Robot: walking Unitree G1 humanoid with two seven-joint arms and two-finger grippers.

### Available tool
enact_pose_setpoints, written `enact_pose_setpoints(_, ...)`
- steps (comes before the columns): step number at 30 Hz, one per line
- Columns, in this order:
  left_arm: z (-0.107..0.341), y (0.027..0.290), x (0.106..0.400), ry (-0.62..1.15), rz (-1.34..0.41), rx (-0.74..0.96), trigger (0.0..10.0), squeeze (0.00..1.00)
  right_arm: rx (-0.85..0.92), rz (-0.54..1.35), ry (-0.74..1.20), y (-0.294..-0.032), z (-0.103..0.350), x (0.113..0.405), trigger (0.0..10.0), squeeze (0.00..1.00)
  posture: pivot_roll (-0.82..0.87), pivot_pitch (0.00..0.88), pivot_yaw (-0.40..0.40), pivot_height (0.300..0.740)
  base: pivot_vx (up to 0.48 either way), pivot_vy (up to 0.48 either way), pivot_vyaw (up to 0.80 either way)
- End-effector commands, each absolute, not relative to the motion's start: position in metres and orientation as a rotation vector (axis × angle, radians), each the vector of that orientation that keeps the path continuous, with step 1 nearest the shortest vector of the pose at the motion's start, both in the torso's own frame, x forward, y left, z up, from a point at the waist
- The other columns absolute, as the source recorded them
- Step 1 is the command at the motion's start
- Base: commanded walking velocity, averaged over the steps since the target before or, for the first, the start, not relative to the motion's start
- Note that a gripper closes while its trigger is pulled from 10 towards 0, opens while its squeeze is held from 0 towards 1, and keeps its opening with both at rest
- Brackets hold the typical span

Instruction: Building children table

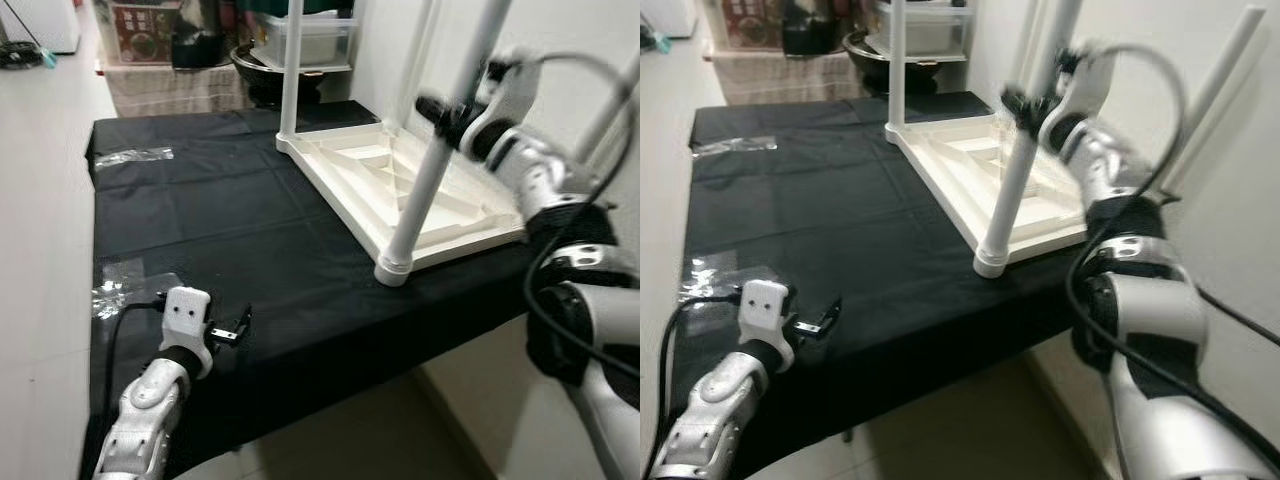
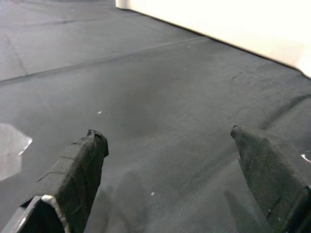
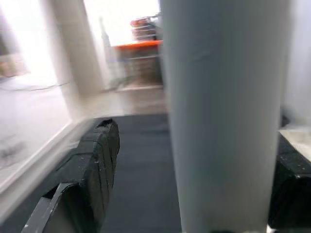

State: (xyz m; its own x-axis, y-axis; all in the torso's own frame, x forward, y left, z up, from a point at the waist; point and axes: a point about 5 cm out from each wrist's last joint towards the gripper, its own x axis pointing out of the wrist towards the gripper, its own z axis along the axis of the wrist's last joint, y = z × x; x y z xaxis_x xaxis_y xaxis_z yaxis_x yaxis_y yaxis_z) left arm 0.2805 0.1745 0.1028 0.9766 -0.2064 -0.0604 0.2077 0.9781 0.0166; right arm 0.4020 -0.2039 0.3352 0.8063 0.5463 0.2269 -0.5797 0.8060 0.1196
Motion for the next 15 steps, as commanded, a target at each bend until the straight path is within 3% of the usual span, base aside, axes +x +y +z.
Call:
enact_pose_setpoints(1, 0.099, 0.173, 0.28, 0.075, -0.211, 0.022, 10.0, 0.0, 0.206, 0.685, -0.167, -0.201, 0.329, 0.4, 10.0, 0.0, 0.03, 0.0, -0.121, 0.74, 0.0, 0.0, 0.0)
enact_pose_setpoints(3, 0.099, 0.174, 0.28, 0.071, -0.211, 0.027, 10.0, 0.0, 0.158, 0.829, -0.146, -0.2, 0.319, 0.394, 10.0, 0.0, 0.05, 0.0, -0.133, 0.74, 0.0, 0.0, 0.0)
enact_pose_setpoints(7, 0.101, 0.175, 0.28, 0.068, -0.209, 0.03, 10.0, 0.0, 0.076, 0.902, -0.076, -0.193, 0.301, 0.394, 10.0, 0.0, 0.05, 0.0, -0.133, 0.74, 0.0, 0.0, 0.0)
enact_pose_setpoints(8, 0.101, 0.175, 0.28, 0.066, -0.208, 0.032, 10.0, 0.0, 0.055, 0.941, -0.046, -0.188, 0.292, 0.394, 7.1, 0.0, 0.06, 0.0, -0.138, 0.74, 0.0, 0.0, 0.0)
enact_pose_setpoints(9, 0.101, 0.175, 0.28, 0.066, -0.208, 0.032, 10.0, 0.0, 0.055, 0.941, -0.046, -0.188, 0.292, 0.394, 7.1, 0.0, 0.06, 0.0, -0.138, 0.74, 0.0, 0.0, 0.0)
enact_pose_setpoints(10, 0.101, 0.176, 0.28, 0.066, -0.207, 0.033, 10.0, 0.0, 0.046, 0.965, -0.032, -0.186, 0.287, 0.394, 3.9, 0.0, 0.06, 0.0, -0.138, 0.74, 0.0, 0.0, 0.0)
enact_pose_setpoints(11, 0.101, 0.176, 0.28, 0.065, -0.206, 0.034, 10.0, 0.0, 0.042, 0.993, -0.026, -0.183, 0.283, 0.394, 3.9, 0.0, 0.07, 0.0, -0.142, 0.74, 0.0, 0.0, 0.0)
enact_pose_setpoints(12, 0.101, 0.177, 0.28, 0.063, -0.204, 0.035, 10.0, 0.0, 0.052, 0.998, -0.02, -0.181, 0.281, 0.394, 2.3, 0.0, 0.07, 0.0, -0.142, 0.74, 0.0, 0.0, 0.0)
enact_pose_setpoints(13, 0.101, 0.177, 0.28, 0.063, -0.204, 0.035, 10.0, 0.0, 0.052, 0.998, -0.02, -0.181, 0.281, 0.394, 2.3, 0.0, 0.07, 0.0, -0.142, 0.74, 0.0, 0.0, 0.0)
enact_pose_setpoints(14, 0.102, 0.177, 0.28, 0.062, -0.202, 0.036, 10.0, 0.0, 0.057, 0.98, -0.005, -0.177, 0.277, 0.396, 0.3, 0.0, 0.07, 0.0, -0.142, 0.74, 0.0, 0.0, 0.0)
enact_pose_setpoints(15, 0.102, 0.177, 0.28, 0.062, -0.202, 0.036, 10.0, 0.0, 0.057, 0.98, -0.005, -0.177, 0.277, 0.396, 0.3, 0.0, 0.07, 0.0, -0.142, 0.74, 0.0, 0.0, 0.0)
